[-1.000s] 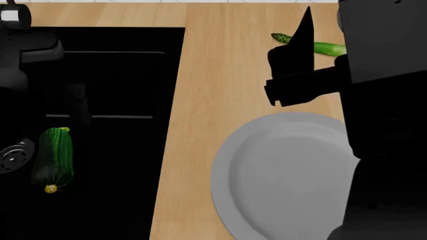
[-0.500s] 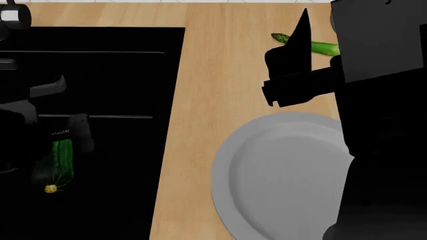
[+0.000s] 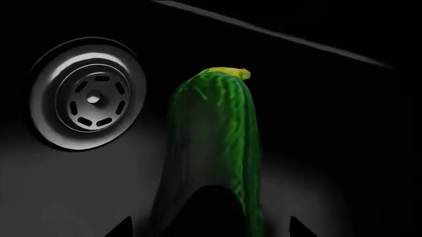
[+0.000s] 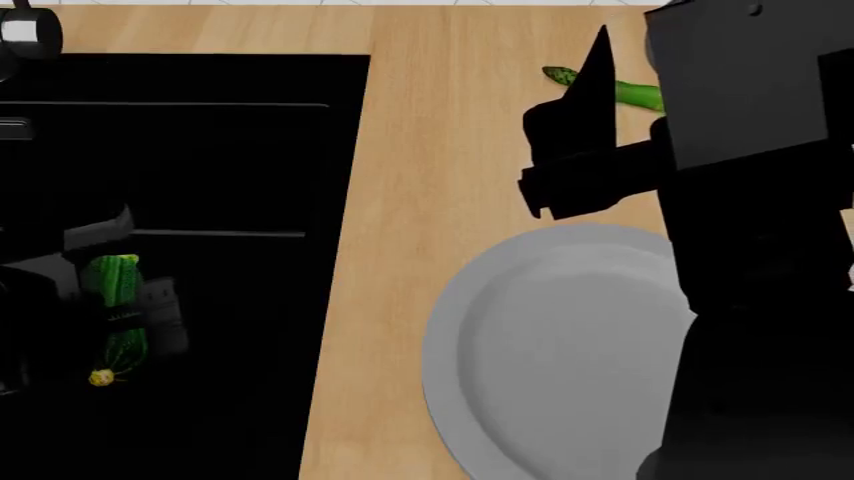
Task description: Pick the zucchini from the sink and place it on the plate located on the counter
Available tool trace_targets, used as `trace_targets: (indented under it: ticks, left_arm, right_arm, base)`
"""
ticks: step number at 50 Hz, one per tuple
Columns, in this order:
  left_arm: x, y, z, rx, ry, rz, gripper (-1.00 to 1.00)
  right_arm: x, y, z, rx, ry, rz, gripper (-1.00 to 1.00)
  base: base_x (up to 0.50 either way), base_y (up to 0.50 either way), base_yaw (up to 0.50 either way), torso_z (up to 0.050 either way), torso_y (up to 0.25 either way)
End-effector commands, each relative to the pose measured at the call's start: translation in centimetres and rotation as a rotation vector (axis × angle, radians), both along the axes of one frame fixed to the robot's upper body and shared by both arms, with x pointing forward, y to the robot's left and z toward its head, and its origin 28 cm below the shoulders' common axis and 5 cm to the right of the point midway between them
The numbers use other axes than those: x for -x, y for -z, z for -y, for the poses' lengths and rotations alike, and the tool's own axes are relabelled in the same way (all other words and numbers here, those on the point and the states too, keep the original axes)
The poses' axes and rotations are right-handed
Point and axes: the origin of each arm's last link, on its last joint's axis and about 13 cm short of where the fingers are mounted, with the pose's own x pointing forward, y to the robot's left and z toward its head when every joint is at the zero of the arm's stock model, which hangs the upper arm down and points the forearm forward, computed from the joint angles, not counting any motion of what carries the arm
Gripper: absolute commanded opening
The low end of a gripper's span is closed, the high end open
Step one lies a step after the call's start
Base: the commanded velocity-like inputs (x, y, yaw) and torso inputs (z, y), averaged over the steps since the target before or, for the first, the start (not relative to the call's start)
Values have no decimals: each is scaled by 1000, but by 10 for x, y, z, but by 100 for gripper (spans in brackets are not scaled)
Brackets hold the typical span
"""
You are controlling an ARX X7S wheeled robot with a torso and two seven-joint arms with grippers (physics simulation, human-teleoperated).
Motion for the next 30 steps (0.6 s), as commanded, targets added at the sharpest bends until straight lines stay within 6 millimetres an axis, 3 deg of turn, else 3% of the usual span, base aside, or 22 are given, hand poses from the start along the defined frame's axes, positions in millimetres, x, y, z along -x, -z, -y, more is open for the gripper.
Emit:
trace_targets:
  ticks: [1,2,3,14,22,30]
  left_arm:
    - [9,20,-4,24,4,-62,100]
    - [9,21,-3,24,5,-63,100]
    - [9,21,-3,25,6,-62,-100]
    - [4,12,-2,16,25,-25,-100]
    - [-5,-5,3,-34,84,85,-100]
    - [34,-24,13,-54,139,208,-100]
  right_arm:
    - [-4,3,-1,10,0,-11,100]
    - [-4,3,-1,11,0,-11,100]
    - [-4,4,-1,11,0,-11,100]
    - [-1,0,0,8,0,-3,100]
    - [0,-3,-1,3,1,3,100]
    - [3,-5,0,3,2,8,100]
  base:
    - [0,0,0,0,0]
    - [0,0,0,0,0]
    - [0,0,0,0,0]
    - [0,0,0,0,0]
    - [3,0,-1,0,0]
    - [2,0,-1,0,0]
